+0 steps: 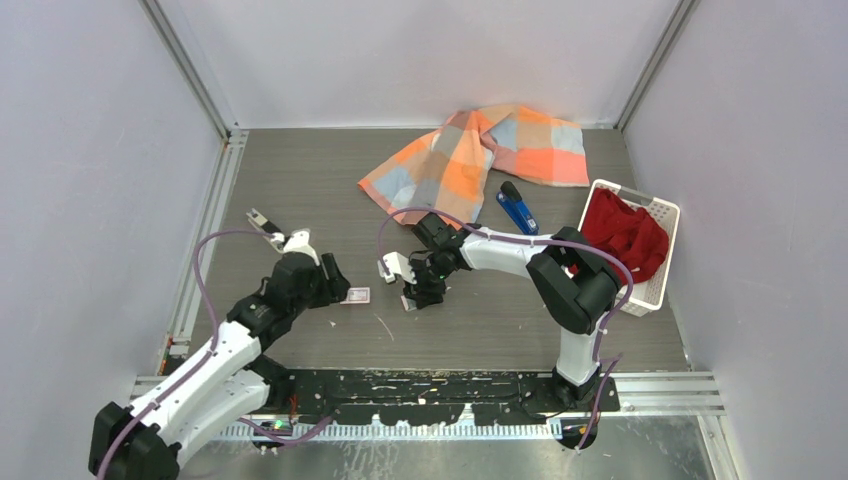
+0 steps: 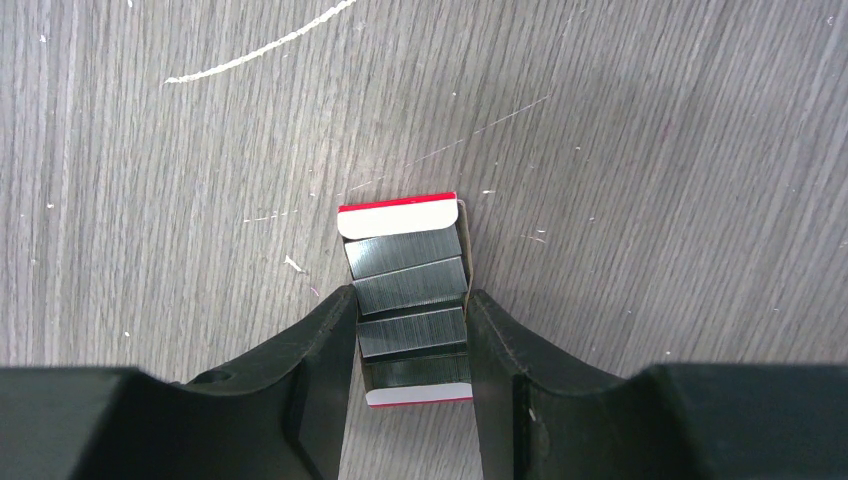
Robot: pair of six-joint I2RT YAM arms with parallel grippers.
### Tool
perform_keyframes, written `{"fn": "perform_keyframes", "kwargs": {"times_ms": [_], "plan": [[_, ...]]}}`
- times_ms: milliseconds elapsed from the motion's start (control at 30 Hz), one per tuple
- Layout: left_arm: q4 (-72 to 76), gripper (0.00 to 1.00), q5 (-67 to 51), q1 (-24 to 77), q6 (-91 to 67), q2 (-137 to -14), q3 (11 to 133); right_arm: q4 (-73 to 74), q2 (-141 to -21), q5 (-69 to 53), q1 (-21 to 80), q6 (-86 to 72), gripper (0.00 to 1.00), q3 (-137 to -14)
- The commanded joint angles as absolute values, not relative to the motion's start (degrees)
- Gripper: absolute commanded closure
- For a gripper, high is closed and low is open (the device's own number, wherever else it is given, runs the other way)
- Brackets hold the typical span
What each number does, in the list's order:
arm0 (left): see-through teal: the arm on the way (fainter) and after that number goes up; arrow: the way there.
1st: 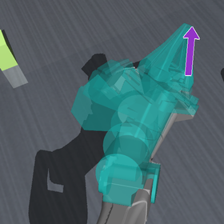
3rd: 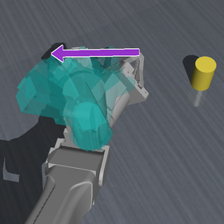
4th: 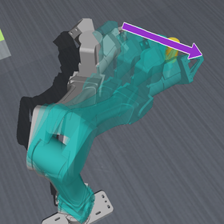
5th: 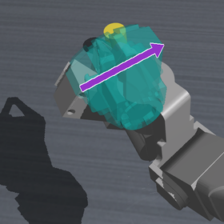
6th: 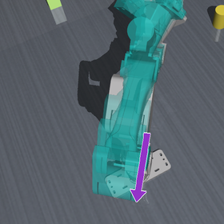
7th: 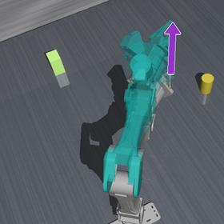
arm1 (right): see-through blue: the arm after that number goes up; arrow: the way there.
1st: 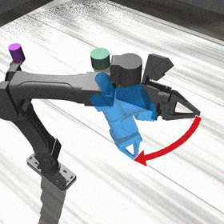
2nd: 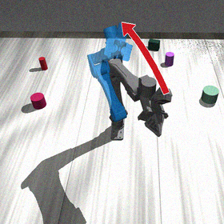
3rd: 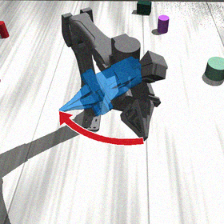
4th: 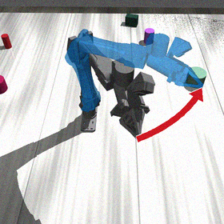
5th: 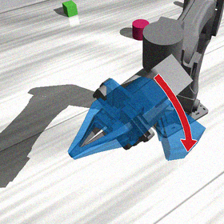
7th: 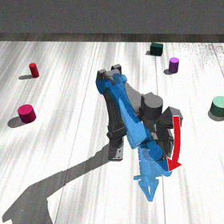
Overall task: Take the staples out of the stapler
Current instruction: Close the staple box at the center of the board.
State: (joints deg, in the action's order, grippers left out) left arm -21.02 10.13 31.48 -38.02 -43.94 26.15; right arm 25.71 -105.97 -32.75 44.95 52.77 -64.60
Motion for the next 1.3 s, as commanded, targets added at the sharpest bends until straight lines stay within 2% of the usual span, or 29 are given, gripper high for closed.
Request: {"fn": "perform_keyframes", "kwargs": {"times_ms": [0, 467, 867, 1267], "plan": [[-19.72, 0.39, 5.34, 23.82, -34.41, -44.01, 24.49, 25.38, -103.18, -34.1, 45.29, 53.14, 0.53, -64.95], [-15.63, 0.39, -5.18, 14.02, -34.83, -48.51, 22.56, 25.29, -103.27, -34.17, 45.45, 53.16, 0.53, -64.95], [-4.59, 0.56, -17.71, 9.69, -35.49, -61.92, 22.96, 25.06, -103.21, -34.07, 45.68, 53.1, 0.53, -64.9], [-6.46, 0.64, -19.17, 9.4, -34.23, -67.22, 24.24, 13.75, -104.87, -28.56, 49.48, 45.69, 0.54, -63.1]]}}
